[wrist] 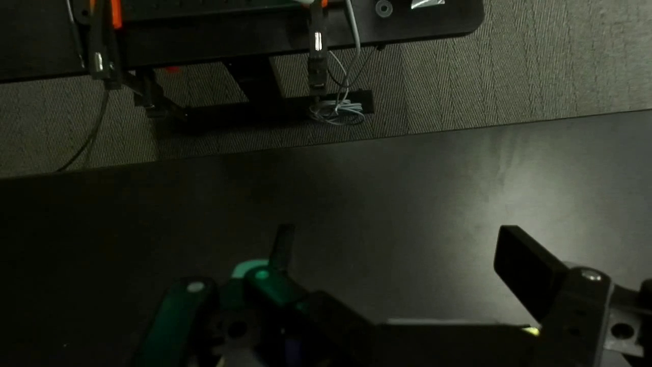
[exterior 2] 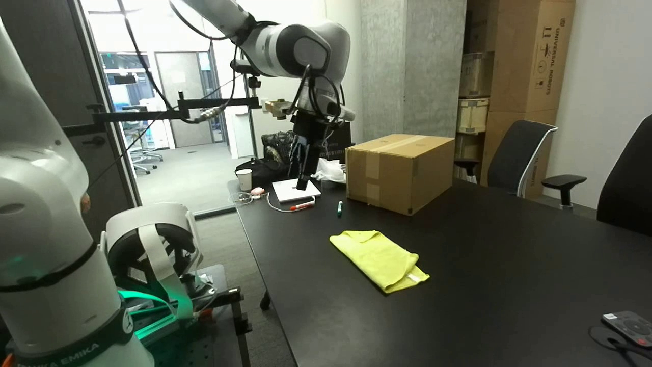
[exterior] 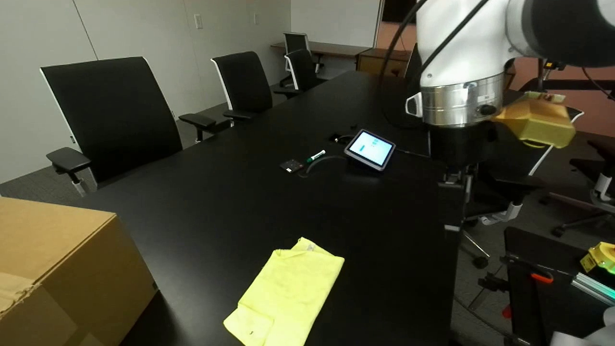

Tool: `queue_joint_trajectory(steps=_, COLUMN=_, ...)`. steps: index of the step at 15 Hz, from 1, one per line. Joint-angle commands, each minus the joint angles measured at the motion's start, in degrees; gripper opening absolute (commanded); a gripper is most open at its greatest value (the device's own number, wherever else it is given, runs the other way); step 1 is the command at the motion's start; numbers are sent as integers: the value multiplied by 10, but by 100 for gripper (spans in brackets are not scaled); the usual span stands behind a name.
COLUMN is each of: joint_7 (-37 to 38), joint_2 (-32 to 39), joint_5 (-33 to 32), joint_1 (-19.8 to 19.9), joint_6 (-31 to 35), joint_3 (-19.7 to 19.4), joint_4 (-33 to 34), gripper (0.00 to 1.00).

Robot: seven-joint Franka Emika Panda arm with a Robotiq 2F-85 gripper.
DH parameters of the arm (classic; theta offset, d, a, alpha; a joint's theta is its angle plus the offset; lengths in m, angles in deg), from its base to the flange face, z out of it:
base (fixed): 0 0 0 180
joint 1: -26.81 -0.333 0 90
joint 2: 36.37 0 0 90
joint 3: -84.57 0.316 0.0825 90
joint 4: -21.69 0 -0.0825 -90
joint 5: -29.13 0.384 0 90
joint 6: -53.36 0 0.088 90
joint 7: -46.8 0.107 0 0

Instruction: Fold the towel on the table

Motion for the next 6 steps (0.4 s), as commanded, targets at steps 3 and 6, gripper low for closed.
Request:
queue_joint_trajectory(steps=3, joint_7=-1, joint_2=3, joint_5=1, joint_1=12, joint_6=-1, joint_3=11, joint_4=3, gripper=100)
queue_joint_trajectory(steps=6, joint_7=-1, joint_2=17, joint_5=1, joint_1=12, joint_6=-1, joint_3=10, joint_4=8, gripper=100)
